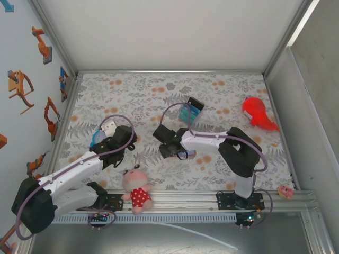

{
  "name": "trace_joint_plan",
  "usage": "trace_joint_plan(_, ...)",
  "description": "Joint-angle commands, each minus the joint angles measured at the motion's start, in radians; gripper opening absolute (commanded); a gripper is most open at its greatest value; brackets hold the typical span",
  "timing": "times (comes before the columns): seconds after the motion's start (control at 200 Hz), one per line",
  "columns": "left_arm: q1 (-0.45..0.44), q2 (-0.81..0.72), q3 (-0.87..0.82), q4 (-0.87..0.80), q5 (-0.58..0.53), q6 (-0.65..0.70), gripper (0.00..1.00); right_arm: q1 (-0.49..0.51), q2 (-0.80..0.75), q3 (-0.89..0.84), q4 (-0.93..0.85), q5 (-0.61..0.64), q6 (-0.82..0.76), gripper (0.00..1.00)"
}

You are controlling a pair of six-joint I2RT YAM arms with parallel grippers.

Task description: Take the credit cards out of the card holder

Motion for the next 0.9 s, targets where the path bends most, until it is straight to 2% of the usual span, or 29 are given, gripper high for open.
trace_joint_plan(0.0,0.008,0.009,0.030,0.001,0.006,0.022,0.97,-0.009,0.026,-0.027,-0.002,-0.020,0.014,0.52)
trace_joint_plan(0.245,0.011,0.000,0.028,-0.003,0.012,0.028,0.97,-0.050,-0.015,-0.083,0.062,-0.104,0.012,0.42)
trace_joint_plan(0.326,0.011,-0.001,0.029,-0.001,0.011,0.032,0.97,-0.063,-0.028,-0.096,0.078,-0.126,0.008,0.35)
trace_joint_plan(0.471,0.012,0.001,0.034,0.001,0.014,0.041,0.97,-0.076,-0.050,-0.102,0.081,-0.125,-0.008,0.31)
trace_joint_plan(0.611,0.012,0.001,0.036,0.012,0.028,0.062,0.97,-0.080,-0.072,-0.105,0.084,-0.129,-0.027,0.21)
trace_joint_plan(0.896,0.010,0.009,0.045,0.052,0.063,0.092,0.97,-0.080,-0.137,-0.151,0.173,-0.213,-0.080,0.12)
